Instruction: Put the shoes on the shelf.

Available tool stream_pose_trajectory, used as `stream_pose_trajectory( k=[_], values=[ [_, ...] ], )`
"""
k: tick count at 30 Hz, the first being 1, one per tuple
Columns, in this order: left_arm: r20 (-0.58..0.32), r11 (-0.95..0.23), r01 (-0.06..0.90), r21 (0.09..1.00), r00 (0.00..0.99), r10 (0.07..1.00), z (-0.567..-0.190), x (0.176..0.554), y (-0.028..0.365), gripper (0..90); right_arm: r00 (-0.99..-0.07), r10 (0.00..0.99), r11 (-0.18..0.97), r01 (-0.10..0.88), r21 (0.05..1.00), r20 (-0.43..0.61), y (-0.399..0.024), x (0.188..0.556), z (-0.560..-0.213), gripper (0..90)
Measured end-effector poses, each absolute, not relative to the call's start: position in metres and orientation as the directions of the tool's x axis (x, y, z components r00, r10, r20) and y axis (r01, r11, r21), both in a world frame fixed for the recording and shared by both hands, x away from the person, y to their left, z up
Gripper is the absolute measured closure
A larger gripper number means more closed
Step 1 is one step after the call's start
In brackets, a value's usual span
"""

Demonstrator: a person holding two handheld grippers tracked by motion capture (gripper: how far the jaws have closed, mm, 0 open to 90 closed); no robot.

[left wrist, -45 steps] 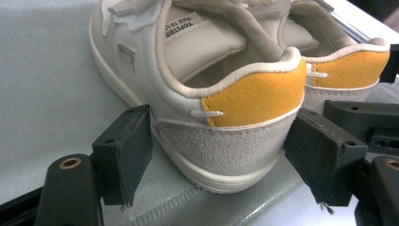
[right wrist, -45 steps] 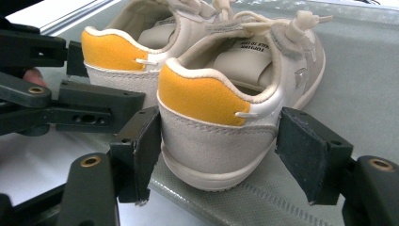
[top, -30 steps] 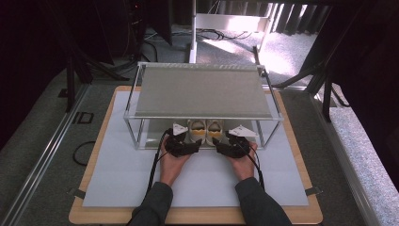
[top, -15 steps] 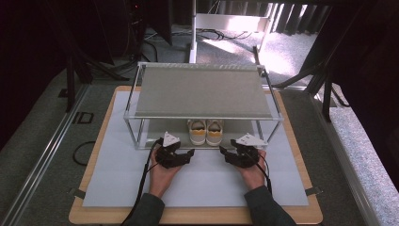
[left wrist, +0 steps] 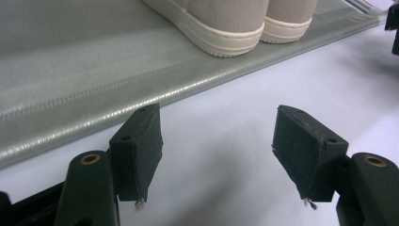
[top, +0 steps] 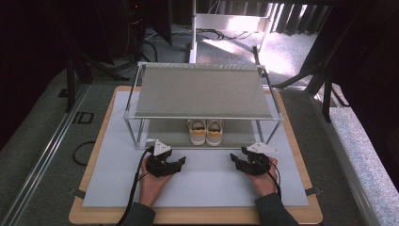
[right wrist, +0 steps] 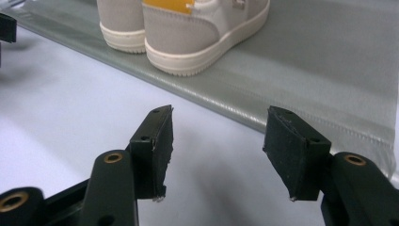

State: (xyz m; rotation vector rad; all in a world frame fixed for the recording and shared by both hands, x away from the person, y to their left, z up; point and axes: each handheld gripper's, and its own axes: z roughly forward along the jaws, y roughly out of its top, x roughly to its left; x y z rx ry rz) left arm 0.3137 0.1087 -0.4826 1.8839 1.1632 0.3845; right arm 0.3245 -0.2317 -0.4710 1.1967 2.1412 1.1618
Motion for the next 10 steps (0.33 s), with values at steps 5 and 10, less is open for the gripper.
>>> stream_pose_trajectory(
  k=[5,10],
  values=[
    [-0.173,-0.179,0.564,0.806,0.515,0.840,-0.4844,0.3101,0.1101,33.0,-0.541,0.841,0.284,0.490,0.824,0.032,-0.2317,0.3230,-0.4734,42.3],
    [-0.195,-0.154,0.567,0.809,0.507,0.839,-0.4859,0.3094,0.1123,33.0,-0.541,0.841,0.288,0.486,0.825,0.026,-0.2315,0.3218,-0.4733,42.3]
  ],
)
